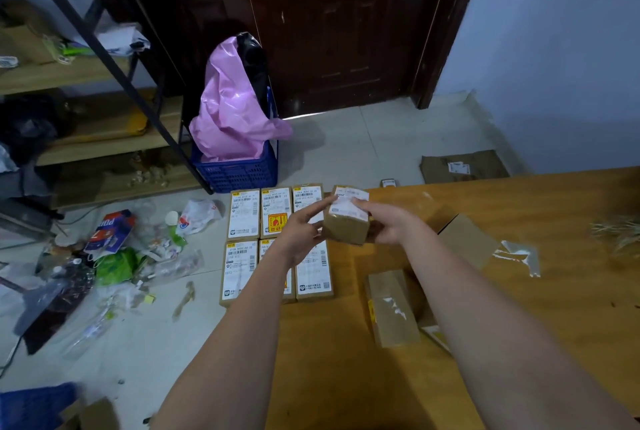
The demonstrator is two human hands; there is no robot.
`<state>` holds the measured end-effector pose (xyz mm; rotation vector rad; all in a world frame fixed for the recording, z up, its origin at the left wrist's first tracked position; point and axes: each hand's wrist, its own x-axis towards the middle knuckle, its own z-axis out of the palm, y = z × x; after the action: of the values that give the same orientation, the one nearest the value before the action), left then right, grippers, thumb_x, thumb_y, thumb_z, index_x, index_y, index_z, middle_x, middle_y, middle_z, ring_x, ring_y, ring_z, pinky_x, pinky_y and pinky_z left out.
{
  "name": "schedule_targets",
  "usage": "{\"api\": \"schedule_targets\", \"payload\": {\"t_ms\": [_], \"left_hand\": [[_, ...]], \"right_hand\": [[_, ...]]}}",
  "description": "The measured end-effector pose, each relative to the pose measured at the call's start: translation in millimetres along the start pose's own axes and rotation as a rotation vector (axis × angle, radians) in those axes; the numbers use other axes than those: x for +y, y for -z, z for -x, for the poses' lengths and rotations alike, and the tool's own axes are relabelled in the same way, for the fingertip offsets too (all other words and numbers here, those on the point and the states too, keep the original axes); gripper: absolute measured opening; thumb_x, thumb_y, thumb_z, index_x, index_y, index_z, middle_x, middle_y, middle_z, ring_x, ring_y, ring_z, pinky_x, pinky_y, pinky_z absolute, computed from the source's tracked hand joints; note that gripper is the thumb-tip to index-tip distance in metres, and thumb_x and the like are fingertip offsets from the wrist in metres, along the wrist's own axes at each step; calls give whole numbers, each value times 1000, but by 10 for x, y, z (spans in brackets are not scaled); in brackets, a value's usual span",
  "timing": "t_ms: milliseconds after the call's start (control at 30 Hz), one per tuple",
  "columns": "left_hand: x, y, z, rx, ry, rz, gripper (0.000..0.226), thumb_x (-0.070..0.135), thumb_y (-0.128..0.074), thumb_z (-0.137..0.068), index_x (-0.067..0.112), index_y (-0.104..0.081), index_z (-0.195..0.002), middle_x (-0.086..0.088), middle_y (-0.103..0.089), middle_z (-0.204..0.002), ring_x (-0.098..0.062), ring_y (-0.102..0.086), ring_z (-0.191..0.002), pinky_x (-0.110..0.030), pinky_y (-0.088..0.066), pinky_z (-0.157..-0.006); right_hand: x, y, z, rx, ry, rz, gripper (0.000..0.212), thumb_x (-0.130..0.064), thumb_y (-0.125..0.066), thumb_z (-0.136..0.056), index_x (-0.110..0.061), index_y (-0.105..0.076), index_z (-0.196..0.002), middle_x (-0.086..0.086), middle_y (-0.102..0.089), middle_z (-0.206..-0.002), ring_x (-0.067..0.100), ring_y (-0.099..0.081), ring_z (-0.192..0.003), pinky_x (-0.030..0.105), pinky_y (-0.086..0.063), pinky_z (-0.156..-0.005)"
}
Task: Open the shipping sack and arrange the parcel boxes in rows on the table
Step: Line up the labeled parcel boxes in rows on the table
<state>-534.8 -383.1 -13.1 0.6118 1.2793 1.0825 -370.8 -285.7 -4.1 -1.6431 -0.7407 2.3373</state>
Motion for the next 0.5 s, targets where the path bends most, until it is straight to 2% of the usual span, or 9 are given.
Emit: {"api": "schedule_targets", "payload": {"t_ms": [100, 167, 200, 267, 367, 433, 500], "left_hand": [[6, -89, -114, 165, 85, 41, 45, 2, -44, -102, 34, -56, -132, 6, -63, -115, -26, -65, -108, -36, -60, -76], [-35, -131, -213, 262, 127, -36, 32, 19, -51, -102, 30, -55, -131, 2, -68, -111, -24, -67, -103, -36, -61, -76], [-66, -137, -273, 316, 133, -106, 28, 24, -54, -100, 25, -58, -128, -2, -69, -113, -24, -67, -102, -39, -61, -80], [-112, -118, -381, 441, 118, -223, 18, 28, -59, -97, 18, -65, -111, -7, -69, -113, -22, -64, -102, -43, -58, -89], [-129, -59, -496, 549, 90, -271, 23, 34, -58, -97, 13, -66, -92, -2, -68, -98, -23, -62, -99, -43, -54, -93], [-103, 12, -561, 580, 56, -352, 32, 36, -50, -101, 11, -65, -88, -3, -66, -94, -23, -62, -93, -36, -53, -81], [-75, 99, -630, 607, 29, -514, 39, 37, -42, -104, 8, -64, -88, -6, -65, -91, -16, -58, -75, -26, -44, -61]], "right_hand": [[-52, 72, -95, 16, 52, 24, 28, -21, -61, -97, -6, -59, -121, 11, -69, -110, 25, -67, -95, 42, -56, -79], [-91, 89, -161, 23, 69, 59, 27, -16, -61, -96, -7, -59, -121, 12, -69, -115, 26, -66, -97, 44, -56, -84], [-113, 100, -218, 28, 75, 82, 28, -14, -61, -96, -7, -59, -122, 12, -68, -118, 26, -66, -99, 44, -56, -85], [-153, 106, -340, 40, 84, 129, 31, -11, -64, -94, -7, -59, -124, 12, -68, -122, 25, -67, -98, 42, -57, -76], [-212, 123, -509, 92, 105, 164, 39, -7, -66, -91, -7, -56, -128, 15, -66, -124, 29, -67, -100, 41, -57, -68], [-250, 122, -619, 146, 111, 186, 43, -5, -66, -91, -5, -53, -132, 16, -65, -126, 32, -65, -108, 45, -57, -76], [-265, 112, -751, 185, 101, 205, 48, -4, -67, -90, -4, -49, -135, 17, -63, -129, 34, -63, -114, 47, -55, -84]]}}
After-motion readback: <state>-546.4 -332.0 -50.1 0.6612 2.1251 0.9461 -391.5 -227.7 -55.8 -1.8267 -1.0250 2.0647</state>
